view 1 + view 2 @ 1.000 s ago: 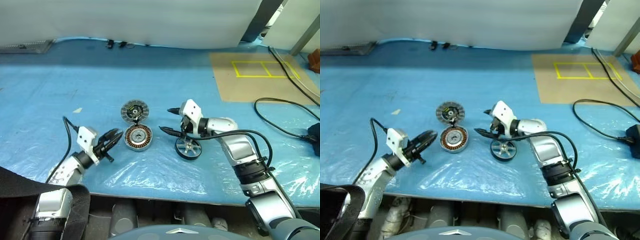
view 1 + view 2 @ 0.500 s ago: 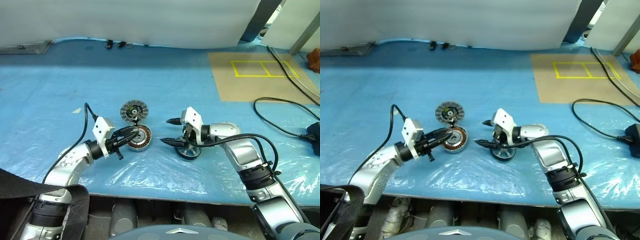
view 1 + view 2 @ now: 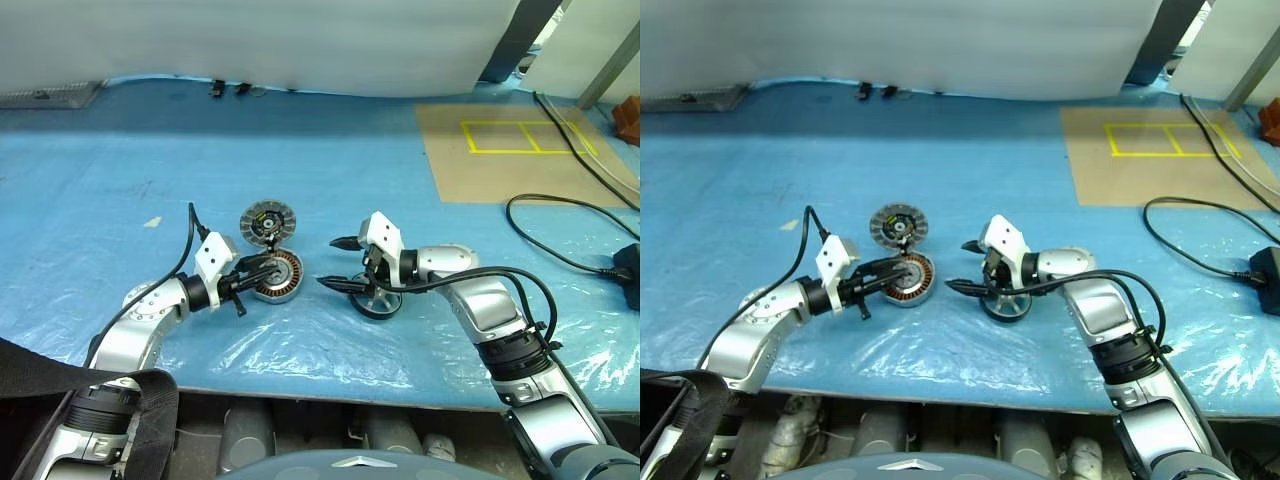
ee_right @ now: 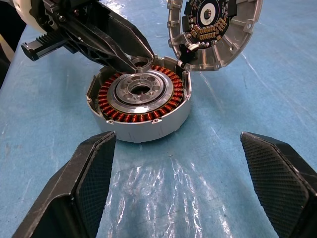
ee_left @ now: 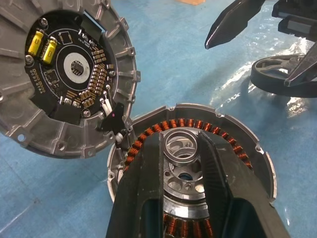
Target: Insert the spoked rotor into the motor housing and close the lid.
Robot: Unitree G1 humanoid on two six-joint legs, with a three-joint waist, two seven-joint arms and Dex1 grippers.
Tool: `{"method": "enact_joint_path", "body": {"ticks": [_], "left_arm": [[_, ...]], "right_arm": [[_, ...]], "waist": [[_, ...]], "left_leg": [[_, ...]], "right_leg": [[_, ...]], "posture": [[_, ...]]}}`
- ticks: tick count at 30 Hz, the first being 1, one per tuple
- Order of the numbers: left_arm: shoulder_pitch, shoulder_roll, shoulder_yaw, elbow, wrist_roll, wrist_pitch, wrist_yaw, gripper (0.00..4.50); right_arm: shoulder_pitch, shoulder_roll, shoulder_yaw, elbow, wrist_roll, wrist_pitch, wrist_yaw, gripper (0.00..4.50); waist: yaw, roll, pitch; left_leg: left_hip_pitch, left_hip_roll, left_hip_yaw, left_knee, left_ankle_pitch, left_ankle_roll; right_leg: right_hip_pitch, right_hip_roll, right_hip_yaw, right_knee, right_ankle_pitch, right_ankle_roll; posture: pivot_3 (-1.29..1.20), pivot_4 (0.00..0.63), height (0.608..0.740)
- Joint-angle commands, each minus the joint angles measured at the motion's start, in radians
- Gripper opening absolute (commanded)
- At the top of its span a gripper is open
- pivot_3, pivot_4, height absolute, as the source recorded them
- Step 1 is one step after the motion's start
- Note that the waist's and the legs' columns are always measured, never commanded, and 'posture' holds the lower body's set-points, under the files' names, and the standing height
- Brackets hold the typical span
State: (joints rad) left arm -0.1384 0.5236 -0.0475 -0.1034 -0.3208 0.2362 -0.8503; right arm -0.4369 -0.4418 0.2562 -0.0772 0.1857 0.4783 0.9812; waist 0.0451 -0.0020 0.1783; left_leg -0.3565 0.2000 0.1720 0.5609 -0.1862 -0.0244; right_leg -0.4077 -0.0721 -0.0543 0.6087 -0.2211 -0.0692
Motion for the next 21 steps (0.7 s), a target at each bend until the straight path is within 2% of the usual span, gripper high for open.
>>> {"method": "enact_joint_path", "body": {"ticks": [1, 21], "left_arm": [[0.011, 0.024, -0.001, -0.040, 0.004, 0.015, -0.013, 0.67], [-0.040, 0.012, -0.021, -0.022, 0.016, 0.087, 0.006, 0.67]], "right_arm": [[-0.008, 0.003, 0.006, -0.035, 0.007, -0.012, -0.008, 4.19], [-0.009, 0.001, 0.022, -0.028, -0.002, -0.022, -0.031, 4.19]], "waist": [[0.000, 0.000, 0.000], [0.000, 0.000, 0.000]], "left_leg": [[0.000, 0.000, 0.000, 0.000, 0.000, 0.000], [0.000, 0.000, 0.000, 0.000, 0.000, 0.000]], "right_leg": [[0.000, 0.000, 0.000, 0.000, 0.000, 0.000], [0.000, 0.000, 0.000, 0.000, 0.000, 0.000]], "posture": [[0.00, 0.150, 0.740], [0.00, 0.150, 0.740]]}}
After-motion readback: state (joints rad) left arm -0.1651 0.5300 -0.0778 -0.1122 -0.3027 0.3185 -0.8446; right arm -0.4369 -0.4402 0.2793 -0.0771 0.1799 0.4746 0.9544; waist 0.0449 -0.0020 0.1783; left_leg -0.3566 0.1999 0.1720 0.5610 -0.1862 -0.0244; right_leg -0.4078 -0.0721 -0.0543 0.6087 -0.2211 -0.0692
